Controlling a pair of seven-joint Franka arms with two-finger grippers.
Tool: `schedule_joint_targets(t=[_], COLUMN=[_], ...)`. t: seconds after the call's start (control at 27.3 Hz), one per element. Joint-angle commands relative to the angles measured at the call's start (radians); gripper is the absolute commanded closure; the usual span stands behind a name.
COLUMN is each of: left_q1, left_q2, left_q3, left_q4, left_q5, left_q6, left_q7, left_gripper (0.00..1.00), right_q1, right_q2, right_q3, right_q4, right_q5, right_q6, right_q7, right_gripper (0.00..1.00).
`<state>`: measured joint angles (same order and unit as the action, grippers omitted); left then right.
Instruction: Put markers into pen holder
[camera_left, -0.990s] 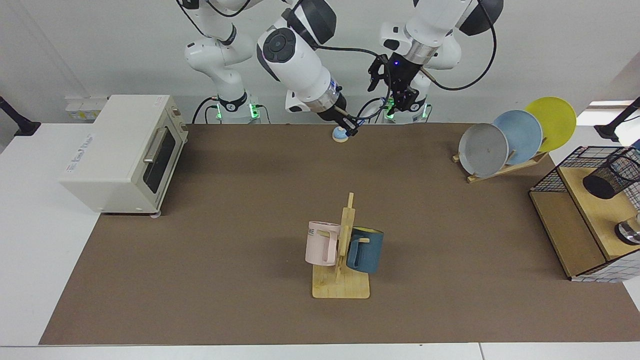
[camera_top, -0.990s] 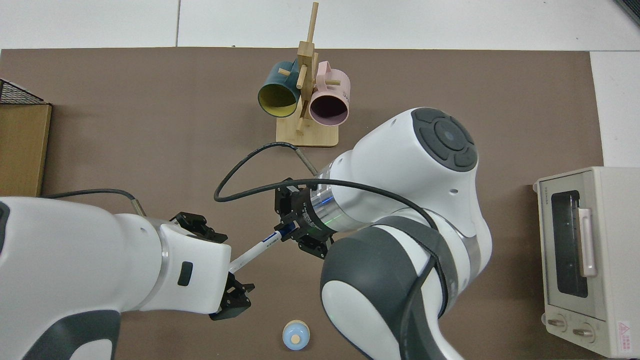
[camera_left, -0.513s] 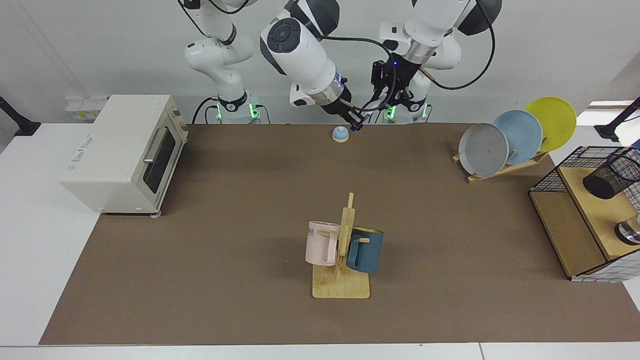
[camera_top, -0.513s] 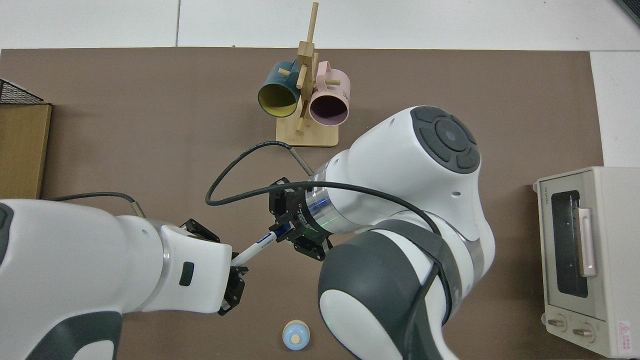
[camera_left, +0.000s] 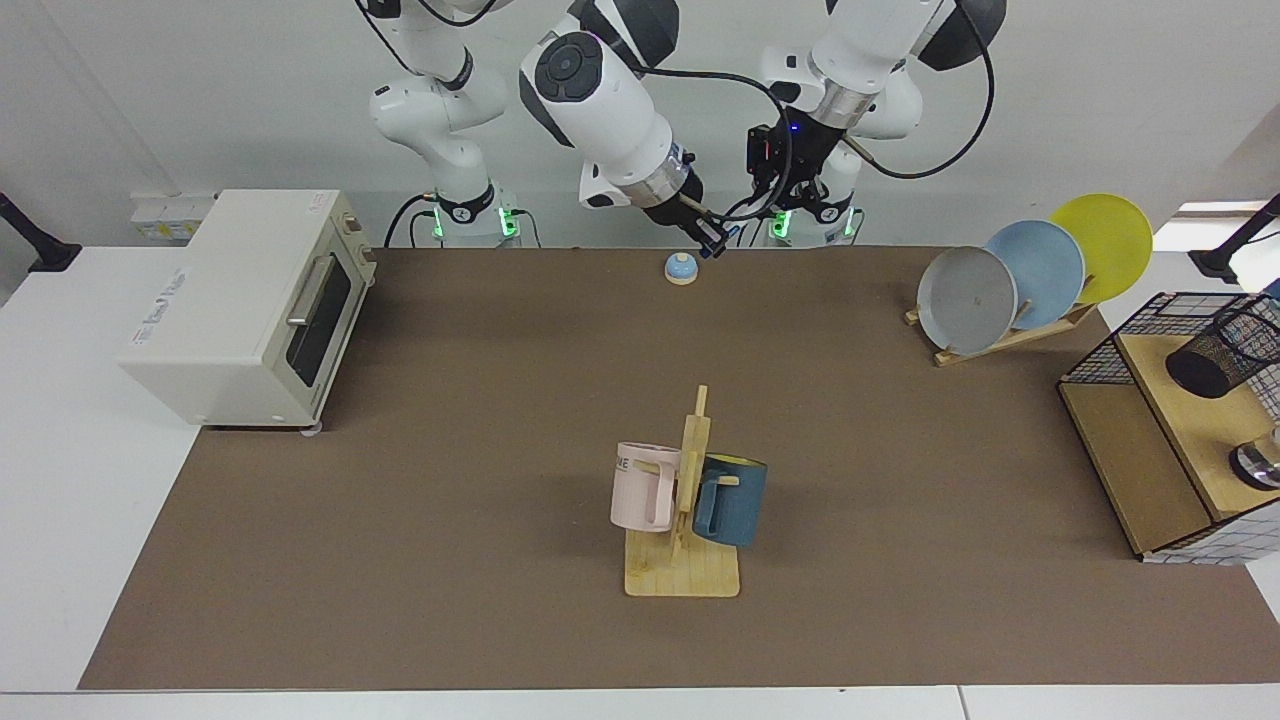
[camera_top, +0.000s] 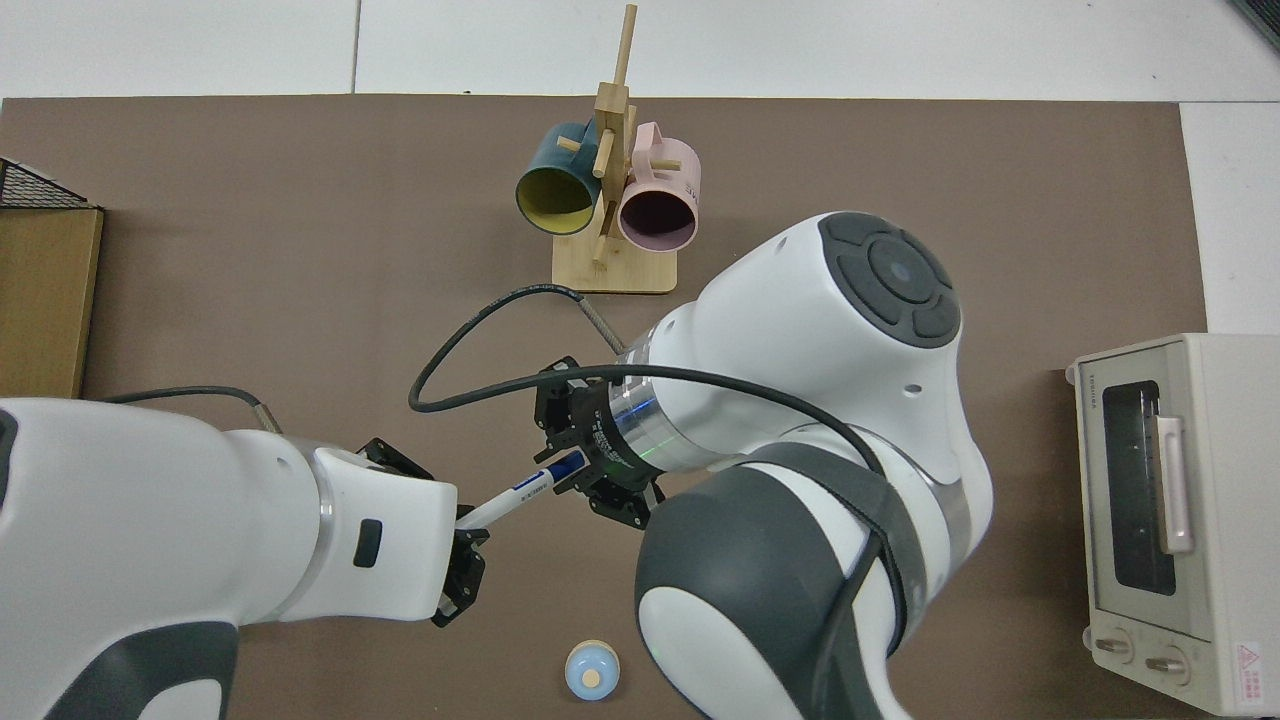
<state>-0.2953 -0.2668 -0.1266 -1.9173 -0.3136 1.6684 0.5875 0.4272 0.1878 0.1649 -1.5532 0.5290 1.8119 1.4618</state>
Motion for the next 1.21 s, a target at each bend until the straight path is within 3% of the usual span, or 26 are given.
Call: schedule_joint_targets(t=[0.0, 0.44, 0.66, 1.17], left_q1=[-0.007, 0.001, 0.007, 0.096], left_q2=[-0.031, -0.029, -0.031, -0.029], left_q3=[0.002, 0.004, 0.021, 0.028], left_q4=[-0.032, -0.032, -0.032, -0.032], left_q5=[0.004, 0.037, 0.114, 0.283], left_q6=[0.008, -0.002, -0.036, -0.07], left_q7=[0.006, 0.008, 0.012, 0.025], left_gripper=[1.0, 1.0, 1.0, 1.0], right_q1=[0.002, -0.079, -0.134, -0.274], right_q2=[-0.004, -0.074, -0.103, -0.14], right_q3=[0.002, -0.012, -0.012, -0.012], right_q4=[0.015, 0.008, 0.008, -0.031], right_q5=[0.003, -0.076, -0.237, -0.477], right_q6=[-0.003, -0.055, -0.161, -0.266], right_q7=[-0.008, -0.132, -0.423, -1.049], right_gripper=[0.0, 0.0, 0.0, 0.0])
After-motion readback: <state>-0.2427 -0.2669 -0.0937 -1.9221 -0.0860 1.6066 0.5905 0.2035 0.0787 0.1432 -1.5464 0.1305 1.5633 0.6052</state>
